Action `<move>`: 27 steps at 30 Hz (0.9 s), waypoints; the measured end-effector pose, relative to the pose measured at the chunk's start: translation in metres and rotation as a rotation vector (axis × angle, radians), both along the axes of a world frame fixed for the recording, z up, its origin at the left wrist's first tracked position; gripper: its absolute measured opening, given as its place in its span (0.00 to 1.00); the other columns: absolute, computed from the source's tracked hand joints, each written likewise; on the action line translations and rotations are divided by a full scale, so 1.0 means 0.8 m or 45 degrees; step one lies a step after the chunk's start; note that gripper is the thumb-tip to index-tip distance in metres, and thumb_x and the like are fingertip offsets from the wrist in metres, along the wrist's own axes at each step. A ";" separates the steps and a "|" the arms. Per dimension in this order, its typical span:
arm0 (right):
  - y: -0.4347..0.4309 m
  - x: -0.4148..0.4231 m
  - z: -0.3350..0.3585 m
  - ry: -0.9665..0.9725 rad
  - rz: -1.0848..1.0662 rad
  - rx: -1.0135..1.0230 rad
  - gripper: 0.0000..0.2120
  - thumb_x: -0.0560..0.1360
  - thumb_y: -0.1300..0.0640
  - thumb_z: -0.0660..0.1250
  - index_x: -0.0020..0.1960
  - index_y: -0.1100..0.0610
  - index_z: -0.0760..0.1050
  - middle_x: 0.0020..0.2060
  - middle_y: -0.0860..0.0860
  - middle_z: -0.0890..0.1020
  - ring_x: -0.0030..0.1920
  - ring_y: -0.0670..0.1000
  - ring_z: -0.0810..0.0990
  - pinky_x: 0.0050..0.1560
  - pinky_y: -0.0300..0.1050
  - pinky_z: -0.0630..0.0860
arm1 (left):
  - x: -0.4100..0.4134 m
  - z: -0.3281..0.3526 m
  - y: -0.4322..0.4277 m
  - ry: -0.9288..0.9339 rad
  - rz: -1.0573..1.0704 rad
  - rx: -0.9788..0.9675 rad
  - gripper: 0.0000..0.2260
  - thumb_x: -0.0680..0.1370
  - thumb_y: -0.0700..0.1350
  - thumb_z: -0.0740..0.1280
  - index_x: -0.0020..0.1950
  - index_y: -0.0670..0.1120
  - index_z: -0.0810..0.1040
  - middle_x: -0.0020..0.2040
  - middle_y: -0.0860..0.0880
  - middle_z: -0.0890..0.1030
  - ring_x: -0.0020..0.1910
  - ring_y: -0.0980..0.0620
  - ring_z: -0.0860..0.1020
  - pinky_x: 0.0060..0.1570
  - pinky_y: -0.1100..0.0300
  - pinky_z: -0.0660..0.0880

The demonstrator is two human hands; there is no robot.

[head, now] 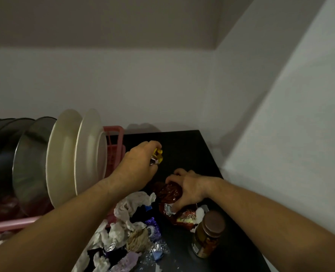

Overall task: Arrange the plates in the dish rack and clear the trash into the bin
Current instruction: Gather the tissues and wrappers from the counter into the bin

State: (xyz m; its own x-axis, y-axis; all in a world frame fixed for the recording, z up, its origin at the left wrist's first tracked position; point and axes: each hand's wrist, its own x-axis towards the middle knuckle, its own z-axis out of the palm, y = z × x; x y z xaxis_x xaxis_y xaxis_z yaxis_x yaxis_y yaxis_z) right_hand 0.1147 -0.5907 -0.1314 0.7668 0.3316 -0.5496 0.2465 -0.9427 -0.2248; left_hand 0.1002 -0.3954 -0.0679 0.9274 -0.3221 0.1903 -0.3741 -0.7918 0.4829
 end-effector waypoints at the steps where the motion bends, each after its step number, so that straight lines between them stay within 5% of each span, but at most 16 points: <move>1: 0.001 0.001 -0.001 -0.037 0.007 0.008 0.42 0.65 0.35 0.74 0.73 0.36 0.57 0.75 0.47 0.55 0.71 0.58 0.60 0.64 0.61 0.71 | 0.001 -0.003 0.000 0.011 0.005 0.006 0.23 0.77 0.41 0.68 0.69 0.53 0.68 0.65 0.52 0.72 0.57 0.56 0.72 0.46 0.69 0.68; 4: 0.003 0.004 -0.007 -0.086 -0.038 0.085 0.32 0.69 0.41 0.75 0.67 0.39 0.63 0.67 0.50 0.64 0.61 0.54 0.69 0.56 0.55 0.78 | 0.004 -0.010 0.001 0.049 -0.013 0.065 0.18 0.79 0.41 0.65 0.68 0.52 0.70 0.68 0.51 0.67 0.54 0.58 0.70 0.41 0.72 0.65; 7: 0.009 0.004 -0.013 -0.095 -0.131 0.182 0.28 0.73 0.48 0.73 0.67 0.43 0.63 0.63 0.50 0.68 0.57 0.52 0.74 0.53 0.52 0.80 | 0.006 -0.013 0.003 0.095 -0.055 0.117 0.12 0.80 0.40 0.63 0.62 0.50 0.74 0.73 0.50 0.61 0.61 0.55 0.70 0.47 0.72 0.68; 10: 0.018 0.006 -0.016 -0.114 -0.164 0.247 0.31 0.76 0.53 0.70 0.72 0.41 0.58 0.64 0.51 0.70 0.59 0.53 0.76 0.52 0.50 0.80 | 0.008 -0.012 0.004 0.146 -0.078 0.118 0.09 0.80 0.39 0.61 0.55 0.51 0.76 0.61 0.51 0.73 0.54 0.56 0.74 0.49 0.65 0.73; 15: 0.024 0.015 -0.010 -0.169 -0.062 0.184 0.32 0.80 0.60 0.63 0.77 0.38 0.56 0.73 0.54 0.66 0.66 0.57 0.74 0.54 0.52 0.80 | 0.011 -0.010 0.005 0.139 -0.067 0.145 0.11 0.81 0.40 0.59 0.43 0.54 0.73 0.45 0.54 0.73 0.40 0.57 0.74 0.37 0.67 0.69; 19: 0.013 0.022 -0.008 -0.230 -0.179 0.237 0.19 0.82 0.57 0.60 0.71 0.46 0.69 0.67 0.53 0.74 0.62 0.54 0.77 0.56 0.52 0.80 | 0.011 -0.010 0.010 0.159 -0.060 0.149 0.15 0.81 0.39 0.58 0.39 0.55 0.71 0.41 0.53 0.74 0.36 0.55 0.75 0.34 0.65 0.69; 24: 0.001 0.028 -0.005 -0.355 -0.441 0.376 0.11 0.79 0.52 0.60 0.60 0.51 0.74 0.56 0.51 0.78 0.50 0.50 0.79 0.50 0.51 0.81 | 0.007 -0.011 0.008 0.283 0.032 -0.014 0.09 0.80 0.45 0.61 0.41 0.54 0.75 0.35 0.53 0.79 0.32 0.57 0.78 0.29 0.66 0.71; 27: -0.001 0.028 -0.003 -0.367 -0.495 0.444 0.20 0.74 0.39 0.65 0.58 0.51 0.70 0.53 0.51 0.78 0.47 0.49 0.80 0.46 0.49 0.81 | 0.004 -0.010 0.004 0.265 0.065 -0.001 0.11 0.74 0.58 0.68 0.41 0.52 0.75 0.35 0.52 0.79 0.31 0.56 0.76 0.29 0.63 0.72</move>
